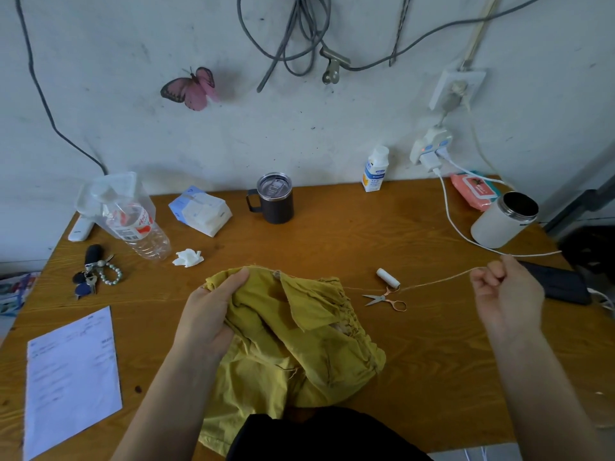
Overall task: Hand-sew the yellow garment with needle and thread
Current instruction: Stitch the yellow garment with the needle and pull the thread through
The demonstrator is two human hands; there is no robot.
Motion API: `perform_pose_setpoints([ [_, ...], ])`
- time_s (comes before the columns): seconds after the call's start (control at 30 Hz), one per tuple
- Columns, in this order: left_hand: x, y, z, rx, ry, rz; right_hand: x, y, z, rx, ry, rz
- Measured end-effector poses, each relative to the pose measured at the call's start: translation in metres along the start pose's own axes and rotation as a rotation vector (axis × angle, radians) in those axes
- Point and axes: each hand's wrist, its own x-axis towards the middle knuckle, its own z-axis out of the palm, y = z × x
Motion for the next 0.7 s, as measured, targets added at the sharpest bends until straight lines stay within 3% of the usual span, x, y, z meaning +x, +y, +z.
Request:
perform_pose_setpoints([
  [0.2, -0.020, -0.002, 0.015, 0.091, -0.123, 0.049, -0.056, 0.023, 0.036, -0.391, -0.468, -0.082],
  [0.4, -0.038, -0.003, 0.023, 0.127, -0.256, 0.114, -0.115, 0.045, 0.061, -0.837, -0.986, -0.439],
  [0.53, -0.046, -0.002, 0.026, 0.145, -0.315, 0.144, -0.131, 0.051, 0.068, -0.942, -1.095, -0.633],
  [0.7, -0.051, 0.000, 0.027, 0.165, -0.379, 0.168, -0.131, 0.052, 0.069, -0.980, -1.116, -0.657],
])
